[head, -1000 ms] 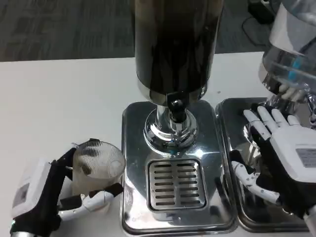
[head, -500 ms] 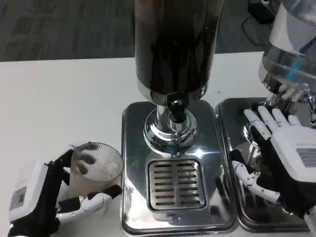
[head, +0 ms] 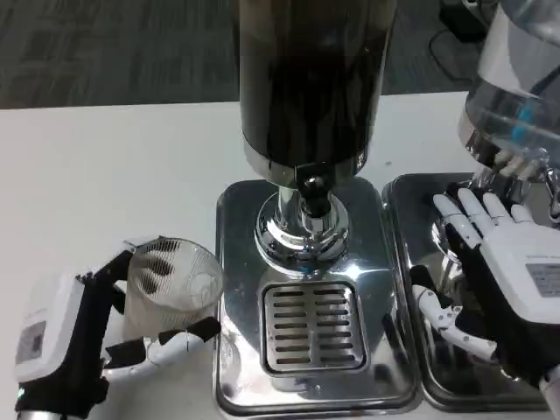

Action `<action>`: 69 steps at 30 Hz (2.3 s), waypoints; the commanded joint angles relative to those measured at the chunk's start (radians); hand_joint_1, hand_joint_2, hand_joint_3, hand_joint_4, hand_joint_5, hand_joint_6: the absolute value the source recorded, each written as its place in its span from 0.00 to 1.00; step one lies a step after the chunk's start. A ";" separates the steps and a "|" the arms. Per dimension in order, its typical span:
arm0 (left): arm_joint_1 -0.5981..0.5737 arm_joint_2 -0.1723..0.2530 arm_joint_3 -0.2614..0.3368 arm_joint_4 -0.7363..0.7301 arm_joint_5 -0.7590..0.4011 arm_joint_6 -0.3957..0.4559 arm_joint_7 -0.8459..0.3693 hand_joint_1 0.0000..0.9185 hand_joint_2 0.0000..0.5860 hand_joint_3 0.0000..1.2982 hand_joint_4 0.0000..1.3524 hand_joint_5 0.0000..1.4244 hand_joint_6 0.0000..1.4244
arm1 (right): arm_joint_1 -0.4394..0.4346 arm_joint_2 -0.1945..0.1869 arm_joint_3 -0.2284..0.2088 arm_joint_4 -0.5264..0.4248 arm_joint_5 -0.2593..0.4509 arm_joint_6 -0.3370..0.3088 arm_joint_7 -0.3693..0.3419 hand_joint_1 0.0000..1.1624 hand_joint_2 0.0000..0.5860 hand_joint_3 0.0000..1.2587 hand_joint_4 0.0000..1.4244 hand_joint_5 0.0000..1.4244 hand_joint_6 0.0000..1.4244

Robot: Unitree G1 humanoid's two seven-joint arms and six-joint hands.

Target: Grasp the cup under the faucet to collect the drink, then remove the cup.

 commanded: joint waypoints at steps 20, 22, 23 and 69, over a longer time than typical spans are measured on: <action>-0.270 -0.027 -0.131 0.178 -0.029 -0.183 -0.099 0.66 0.21 0.39 0.40 0.56 0.66 | 0.056 0.041 -0.010 -0.049 -0.032 0.032 -0.010 0.24 0.75 0.06 0.00 0.00 0.00; -0.275 -0.031 -0.139 0.192 -0.030 -0.198 -0.113 0.66 0.21 0.39 0.40 0.56 0.66 | 0.059 0.043 -0.014 -0.056 -0.038 0.034 -0.009 0.24 0.75 0.06 0.00 0.00 0.00; -0.279 -0.034 -0.143 0.200 -0.029 -0.205 -0.119 0.66 0.21 0.39 0.40 0.56 0.66 | 0.060 0.043 -0.017 -0.058 -0.039 0.036 -0.007 0.24 0.75 0.06 0.00 0.00 0.00; -0.438 -0.057 -0.322 0.444 0.090 -0.148 -0.053 0.37 0.17 0.29 0.29 0.43 0.40 | 0.126 0.087 -0.022 -0.127 -0.069 0.070 0.009 0.24 0.76 0.05 0.00 0.00 0.00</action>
